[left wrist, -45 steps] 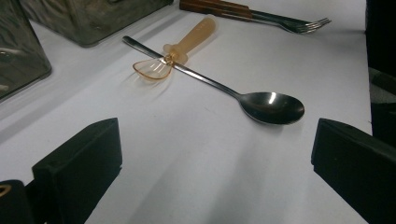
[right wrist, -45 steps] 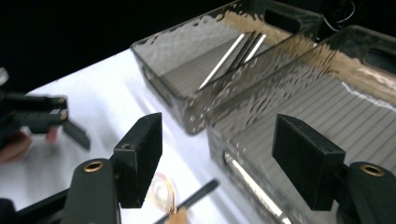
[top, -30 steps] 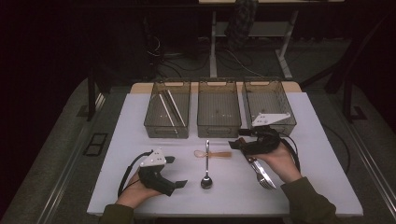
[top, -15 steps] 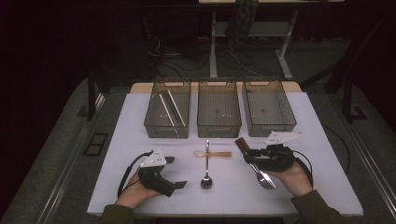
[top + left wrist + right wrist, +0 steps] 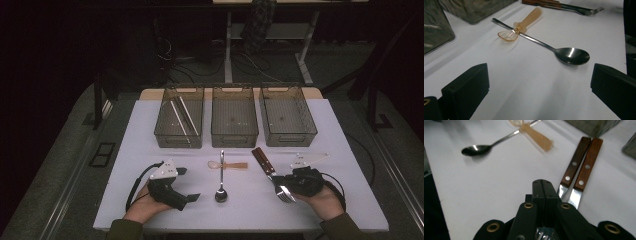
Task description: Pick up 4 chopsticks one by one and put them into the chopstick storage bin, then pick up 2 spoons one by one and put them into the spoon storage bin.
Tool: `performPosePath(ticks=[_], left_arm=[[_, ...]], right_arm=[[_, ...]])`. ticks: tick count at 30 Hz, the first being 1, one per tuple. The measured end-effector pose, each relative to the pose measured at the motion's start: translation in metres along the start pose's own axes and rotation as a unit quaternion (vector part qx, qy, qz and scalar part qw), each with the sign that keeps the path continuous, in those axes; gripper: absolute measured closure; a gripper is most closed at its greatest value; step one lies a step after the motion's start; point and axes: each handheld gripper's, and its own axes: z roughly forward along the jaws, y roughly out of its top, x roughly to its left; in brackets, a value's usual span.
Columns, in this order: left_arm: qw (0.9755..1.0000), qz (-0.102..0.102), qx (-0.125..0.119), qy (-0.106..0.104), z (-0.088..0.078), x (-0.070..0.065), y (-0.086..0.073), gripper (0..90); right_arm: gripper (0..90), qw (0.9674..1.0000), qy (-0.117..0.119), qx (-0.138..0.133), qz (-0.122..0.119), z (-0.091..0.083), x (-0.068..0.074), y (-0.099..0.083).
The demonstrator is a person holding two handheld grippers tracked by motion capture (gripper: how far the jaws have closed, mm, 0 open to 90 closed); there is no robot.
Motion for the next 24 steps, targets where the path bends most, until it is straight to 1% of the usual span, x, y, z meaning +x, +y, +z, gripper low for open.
performPosePath(ticks=[1, 3, 9, 11, 17, 22, 24], left_arm=[[1.0, 0.0, 0.0, 0.0, 0.0, 0.0, 0.0, 0.7], [1.0, 0.0, -0.001, 0.0, 0.0, 0.0, 0.0, 0.7], [1.0, 0.0, -0.001, -0.001, 0.0, 0.0, 0.0, 0.6], [1.0, 0.0, -0.001, -0.002, 0.0, 0.0, 0.0, 0.7], [1.0, 0.001, 0.0, -0.003, 0.001, -0.001, 0.001, 0.7], [1.0, 0.002, 0.002, -0.003, 0.002, -0.001, 0.001, 0.7], [1.0, 0.003, 0.003, -0.004, 0.003, -0.001, 0.001, 0.8]], right_arm=[[89.6, 1.0, 0.0, 0.007, 0.0, 0.002, -0.001, 0.0], [89.6, 0.9999, 0.004, 0.011, 0.005, 0.006, -0.002, -0.001], [89.6, 0.9993, -0.002, 0.037, -0.002, 0.019, -0.001, -0.003], [89.6, 0.9991, -0.003, 0.041, -0.003, 0.021, 0.0, -0.002], [89.6, 0.9988, -0.005, 0.048, -0.008, 0.024, 0.002, -0.002], [89.6, 0.999, -0.005, 0.044, -0.009, 0.025, 0.002, -0.003], [89.6, 0.9989, -0.006, 0.046, -0.01, 0.024, 0.002, -0.003]])
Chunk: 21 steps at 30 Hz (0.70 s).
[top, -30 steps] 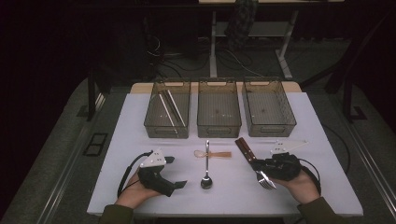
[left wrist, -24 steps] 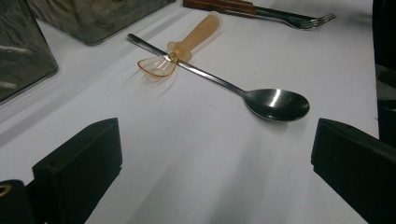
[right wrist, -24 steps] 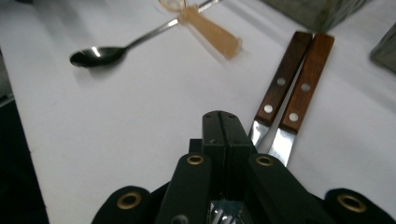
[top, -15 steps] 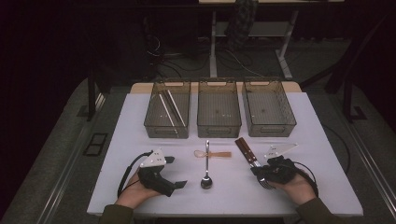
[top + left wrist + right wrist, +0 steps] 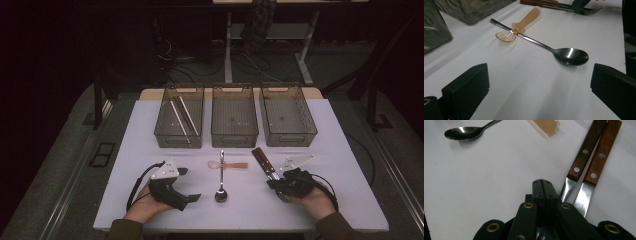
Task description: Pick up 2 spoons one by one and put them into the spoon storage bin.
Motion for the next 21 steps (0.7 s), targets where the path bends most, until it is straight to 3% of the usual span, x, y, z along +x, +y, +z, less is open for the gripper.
performPosePath(ticks=[6, 12, 18, 21], left_arm=[[1.0, 0.001, 0.0, 0.001, 0.002, 0.0, 0.002, 0.9], [1.0, 0.001, 0.0, 0.003, 0.008, 0.002, 0.008, 3.6], [0.9998, 0.001, 0.001, 0.018, 0.015, 0.013, 0.02, 15.6], [0.9999, 0.002, -0.001, 0.016, 0.02, 0.018, 0.026, 26.8]], right_arm=[[87.5, 1.0, -0.003, 0.0, 0.003, 0.0, -0.002, -0.002], [66.4, 0.9991, 0.003, -0.039, 0.017, -0.007, -0.006, -0.003], [51.9, 0.9983, 0.007, -0.055, 0.019, -0.009, -0.008, -0.004], [44.8, 0.9978, 0.008, -0.062, 0.022, -0.009, -0.009, -0.005]])
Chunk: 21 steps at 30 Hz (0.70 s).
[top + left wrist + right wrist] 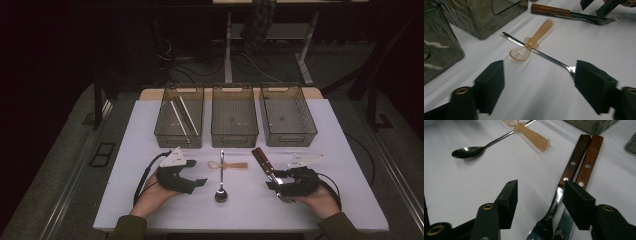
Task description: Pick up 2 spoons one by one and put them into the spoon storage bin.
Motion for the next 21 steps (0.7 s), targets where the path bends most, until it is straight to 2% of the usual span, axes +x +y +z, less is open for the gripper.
performPosePath(ticks=[5, 7, 16, 21], left_arm=[[0.9997, 0.015, 0.017, -0.001, 0.015, 0.004, 0.009, 39.2], [0.9997, 0.014, 0.018, 0.0, 0.021, 0.007, 0.013, 43.0], [0.9996, 0.012, 0.022, -0.011, 0.051, 0.016, 0.03, 50.6], [0.9992, 0.011, 0.03, -0.023, 0.069, 0.02, 0.038, 53.3]], right_arm=[[37.6, 0.9999, -0.004, -0.014, 0.0, -0.002, -0.001, -0.001], [36.7, 0.9998, -0.002, -0.021, 0.001, -0.003, -0.001, -0.002], [31.9, 0.9986, -0.019, -0.048, 0.016, -0.014, -0.004, -0.006], [29.5, 0.9977, -0.026, -0.057, 0.025, -0.023, -0.007, -0.016]])
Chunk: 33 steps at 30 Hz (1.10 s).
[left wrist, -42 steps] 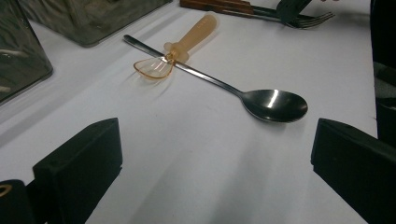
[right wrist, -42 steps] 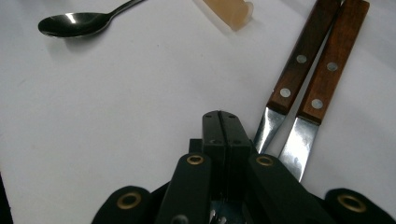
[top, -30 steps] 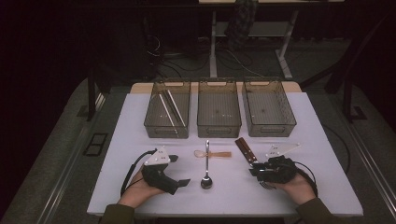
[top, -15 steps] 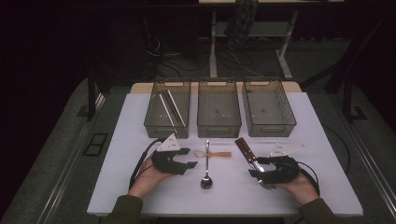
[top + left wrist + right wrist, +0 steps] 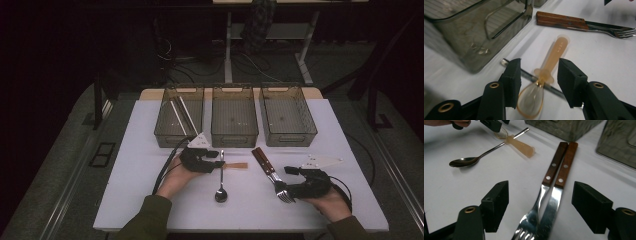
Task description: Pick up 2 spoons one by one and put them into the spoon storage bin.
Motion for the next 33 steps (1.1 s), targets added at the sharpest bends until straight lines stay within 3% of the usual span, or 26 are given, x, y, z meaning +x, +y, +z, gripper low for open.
performPosePath(ticks=[6, 11, 13, 20, 33], left_arm=[[0.9996, 0.01, 0.021, -0.016, 0.019, 0.002, 0.004, 59.2], [0.9987, 0.016, 0.034, -0.034, 0.023, 0.003, 0.0, 62.7], [0.9981, 0.029, 0.04, -0.037, 0.025, 0.001, 0.0, 65.1], [0.9954, 0.072, 0.057, -0.029, 0.025, -0.006, 0.002, 66.0], [0.9923, 0.106, 0.058, -0.027, 0.022, -0.012, 0.004, 71.4]], right_arm=[[29.4, 0.9998, -0.007, -0.009, 0.013, -0.012, -0.006, -0.009], [29.3, 0.9997, -0.008, -0.01, 0.019, -0.012, -0.008, -0.009], [29.3, 0.9998, -0.007, -0.007, 0.017, -0.01, -0.007, -0.009], [29.3, 0.9998, -0.007, -0.005, 0.017, -0.009, -0.008, -0.01], [29.4, 0.9998, -0.009, -0.005, 0.018, -0.009, -0.008, -0.009]])
